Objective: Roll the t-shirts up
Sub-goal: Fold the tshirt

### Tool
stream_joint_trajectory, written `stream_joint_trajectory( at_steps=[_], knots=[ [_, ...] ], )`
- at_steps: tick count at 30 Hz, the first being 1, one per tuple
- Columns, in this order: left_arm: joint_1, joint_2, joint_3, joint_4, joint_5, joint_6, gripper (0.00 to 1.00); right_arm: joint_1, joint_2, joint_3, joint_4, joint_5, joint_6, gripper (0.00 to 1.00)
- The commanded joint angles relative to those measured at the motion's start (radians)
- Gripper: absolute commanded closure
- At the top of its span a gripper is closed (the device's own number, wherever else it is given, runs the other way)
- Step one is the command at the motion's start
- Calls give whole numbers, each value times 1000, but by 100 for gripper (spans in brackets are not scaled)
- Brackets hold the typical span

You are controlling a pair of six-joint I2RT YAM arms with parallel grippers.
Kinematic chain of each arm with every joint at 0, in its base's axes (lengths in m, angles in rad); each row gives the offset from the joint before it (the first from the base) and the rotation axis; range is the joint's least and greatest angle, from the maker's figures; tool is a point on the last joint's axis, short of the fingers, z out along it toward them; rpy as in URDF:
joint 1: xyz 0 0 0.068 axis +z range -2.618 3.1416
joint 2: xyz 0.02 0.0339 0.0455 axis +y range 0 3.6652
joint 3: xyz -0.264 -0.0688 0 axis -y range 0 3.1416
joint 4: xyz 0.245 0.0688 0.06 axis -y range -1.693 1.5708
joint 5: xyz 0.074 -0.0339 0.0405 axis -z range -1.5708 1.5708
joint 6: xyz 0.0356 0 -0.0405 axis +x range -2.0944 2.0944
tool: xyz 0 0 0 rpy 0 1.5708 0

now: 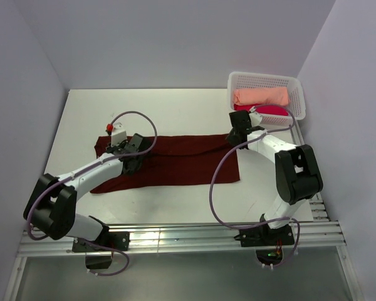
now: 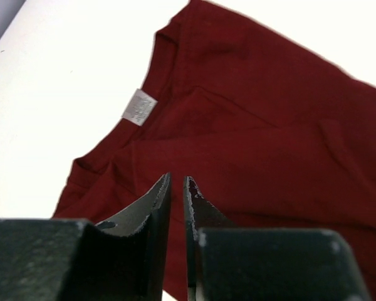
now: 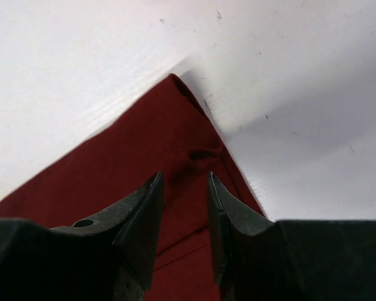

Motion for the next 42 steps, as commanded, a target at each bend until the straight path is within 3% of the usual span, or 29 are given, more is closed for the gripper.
stream_joint_trajectory(
  at_steps=[1,7,13,17,25,30,34,36,42],
  knots=[
    [-31,-63,3,-3,12,-25,78,9,-51,-3,42,25,17,59],
    [-63,-106,32,-11,30,-2,67,16,-52,13,51,9,18,55],
    [-27,-77,72,11,72,46,66,24,-45,11,88,-58,4,58],
    [93,-69,70,67,216,84,65,71,-43,2,144,-158,-32,63],
    [318,-74,87,195,480,158,63,219,52,103,267,-375,-101,64],
    [440,-5,138,258,593,173,62,277,194,233,330,-546,-117,60],
    [527,125,204,275,658,189,61,308,293,342,327,-600,-137,40],
    [549,168,242,285,684,196,62,318,345,413,319,-615,-152,37],
    [635,297,334,301,759,224,64,349,466,575,308,-693,-180,36]
  ],
)
